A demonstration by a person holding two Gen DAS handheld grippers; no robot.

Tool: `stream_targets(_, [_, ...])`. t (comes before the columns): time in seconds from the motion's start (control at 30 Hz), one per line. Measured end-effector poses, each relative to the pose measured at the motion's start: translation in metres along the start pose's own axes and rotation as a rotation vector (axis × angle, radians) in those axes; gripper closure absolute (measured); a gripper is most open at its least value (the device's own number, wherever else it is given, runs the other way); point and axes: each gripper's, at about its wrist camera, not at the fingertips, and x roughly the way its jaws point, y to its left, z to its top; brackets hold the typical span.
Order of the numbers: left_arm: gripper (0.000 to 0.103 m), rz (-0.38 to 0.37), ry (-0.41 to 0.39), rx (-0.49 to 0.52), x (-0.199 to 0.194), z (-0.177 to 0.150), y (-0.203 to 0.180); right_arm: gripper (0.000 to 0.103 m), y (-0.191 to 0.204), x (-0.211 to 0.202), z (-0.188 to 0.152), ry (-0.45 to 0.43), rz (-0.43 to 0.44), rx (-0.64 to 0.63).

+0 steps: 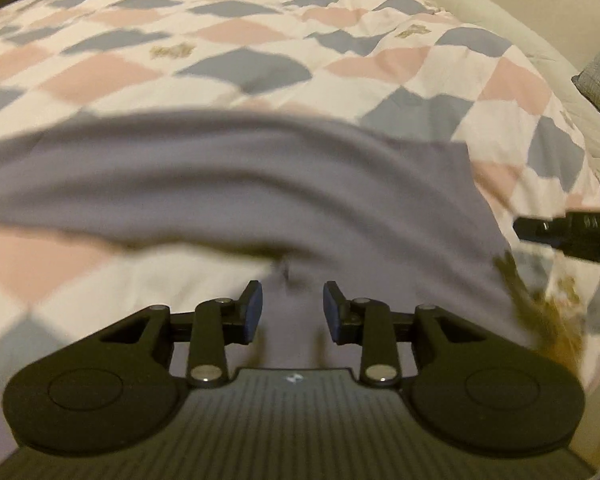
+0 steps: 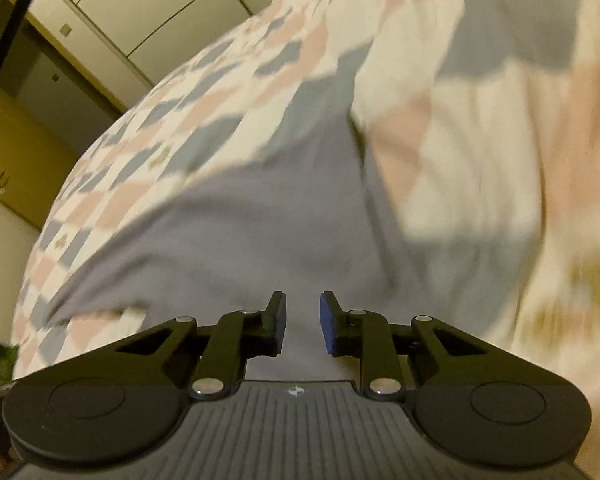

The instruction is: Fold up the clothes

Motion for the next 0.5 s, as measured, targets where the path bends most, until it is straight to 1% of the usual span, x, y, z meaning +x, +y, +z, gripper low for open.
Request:
stream_targets(0.03, [0.070, -0.003, 0.004, 0.007, 0.007, 0.008, 0.000, 0.078, -0.004, 0.007, 0.015, -0.011, -0.004, 0.003])
stream_targets(0.1, [0.070, -0.007, 0.024, 0.014, 0.024, 0.021, 0.000, 0.077, -0.009, 0.022, 0.045, -0.034, 0.002, 0.011])
stream_targets(0.17, [0.070, -0.005, 0.034, 0.018, 0.036, 0.029, 0.001, 0.075, -0.018, 0.038, 0.067, -0.053, -0.011, 0.031])
stream_targets(0.2, [0.070, -0.007, 0.040, 0.013, 0.040, 0.032, 0.001, 0.075, -0.022, 0.045, 0.075, -0.055, -0.005, 0.047])
stream_targets(0.27, [0.070, -0.010, 0.051, -0.006, 0.047, 0.037, 0.002, 0.071, -0.028, 0.058, 0.088, -0.058, -0.011, 0.071])
stream_targets(0.3, [0.070, -0.010, 0.057, -0.016, 0.050, 0.039, 0.002, 0.067, -0.031, 0.066, 0.094, -0.053, -0.011, 0.077])
stream_targets(0.37, [0.070, -0.004, 0.062, -0.029, 0.055, 0.043, 0.002, 0.065, -0.041, 0.079, 0.102, -0.044, -0.003, 0.084])
stream_targets(0.43, [0.069, 0.008, 0.065, -0.043, 0.057, 0.045, 0.001, 0.061, -0.048, 0.095, 0.111, -0.020, 0.010, 0.095])
stream_targets(0.5, [0.069, 0.020, 0.070, -0.068, 0.058, 0.044, 0.002, 0.061, -0.056, 0.110, 0.119, 0.011, 0.042, 0.118])
